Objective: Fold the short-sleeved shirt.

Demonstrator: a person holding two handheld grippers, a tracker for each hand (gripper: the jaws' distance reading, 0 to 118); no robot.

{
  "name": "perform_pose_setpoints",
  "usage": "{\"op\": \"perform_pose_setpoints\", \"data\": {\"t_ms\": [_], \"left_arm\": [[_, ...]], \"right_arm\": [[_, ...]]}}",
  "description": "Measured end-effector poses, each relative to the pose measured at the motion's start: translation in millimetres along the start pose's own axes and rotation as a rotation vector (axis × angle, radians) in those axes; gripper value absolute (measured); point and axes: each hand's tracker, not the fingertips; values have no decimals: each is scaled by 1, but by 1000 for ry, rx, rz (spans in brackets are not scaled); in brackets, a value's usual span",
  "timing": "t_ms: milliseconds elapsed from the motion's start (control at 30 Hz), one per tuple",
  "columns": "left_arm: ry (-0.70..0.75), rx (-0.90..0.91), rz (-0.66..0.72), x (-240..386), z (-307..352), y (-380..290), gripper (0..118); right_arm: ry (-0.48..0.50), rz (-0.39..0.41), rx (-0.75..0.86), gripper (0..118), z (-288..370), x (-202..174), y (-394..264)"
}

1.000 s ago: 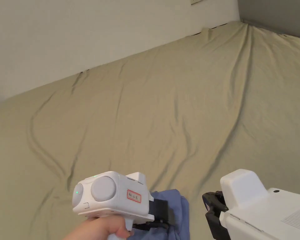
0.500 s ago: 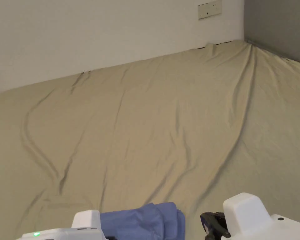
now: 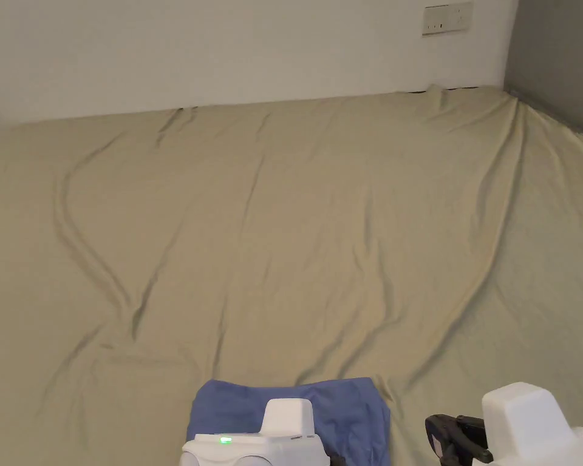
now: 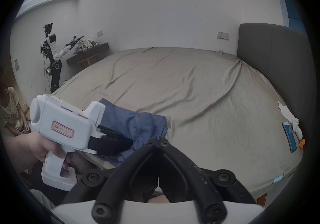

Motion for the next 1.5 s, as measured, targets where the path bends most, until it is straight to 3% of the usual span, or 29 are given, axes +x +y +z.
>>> {"op": "perform_pose_setpoints", "data": {"t_ms": [133,233,300,400,467,533,567,600,667,733,767,800,833,867,1000,1067,1100,1167,1233,1267,1300,1333,1367,1433,1500], "left_arm": [[-136,71,70,-26,41,-9,0],[-118,131,82,-59,79,-18,0],[-72,142,168,-85,90,-12,0],[-118,176,310,-114,107,3,0],[-183,200,306,-126,120,7,0],[-192,191,288,-140,129,4,0],[-234,166,295,-150,131,2,0],[-280,137,331,-159,133,-1,0],[-403,134,364,-178,134,-11,3],[-481,147,425,-201,133,-18,22],[-497,145,449,-213,130,-18,43],[-490,138,447,-225,124,-17,81],[-492,131,444,-234,116,-15,102],[-485,115,446,-238,107,-14,113],[-466,15,506,-253,61,-10,109],[-652,86,498,-248,51,-4,107],[-606,34,507,-243,40,1,103],[-662,22,489,-238,21,8,85],[-681,-36,463,-220,5,12,81],[-650,-77,414,-209,-3,13,57],[-558,-130,351,-199,-12,11,25],[-515,-119,311,-196,-14,8,23],[-587,-74,337,-202,-7,9,22],[-595,-92,387,-210,-1,10,19],[-555,-88,318,-211,14,12,18]], "right_arm": [[29,-13,-30,1,-12,-8,14],[180,-22,-110,1,-41,-19,32],[317,-105,-173,1,-81,-20,43],[431,-240,-332,1,-144,-18,40],[361,-235,-388,1,-170,-16,32],[321,-93,-374,1,-180,-12,26],[350,-37,-355,1,-180,-8,24],[392,-58,-347,1,-179,-3,24],[363,-136,-396,1,-177,7,23],[368,-133,-394,1,-177,14,20],[375,-149,-396,1,-175,17,18],[391,-201,-395,1,-176,21,15],[402,-237,-392,1,-177,24,13],[407,-258,-391,1,-178,26,11],[406,-258,-377,1,-175,25,8],[406,-259,-375,1,-175,24,8],[406,-261,-376,1,-176,25,8],[408,-263,-377,1,-177,25,8],[407,-232,-365,1,-175,22,7],[404,-218,-360,1,-174,21,7],[403,-222,-363,1,-175,22,8],[396,-223,-369,1,-175,22,8],[396,-223,-370,1,-174,22,9],[397,-219,-367,1,-170,20,12],[443,-251,-359,1,-163,17,15]]}}
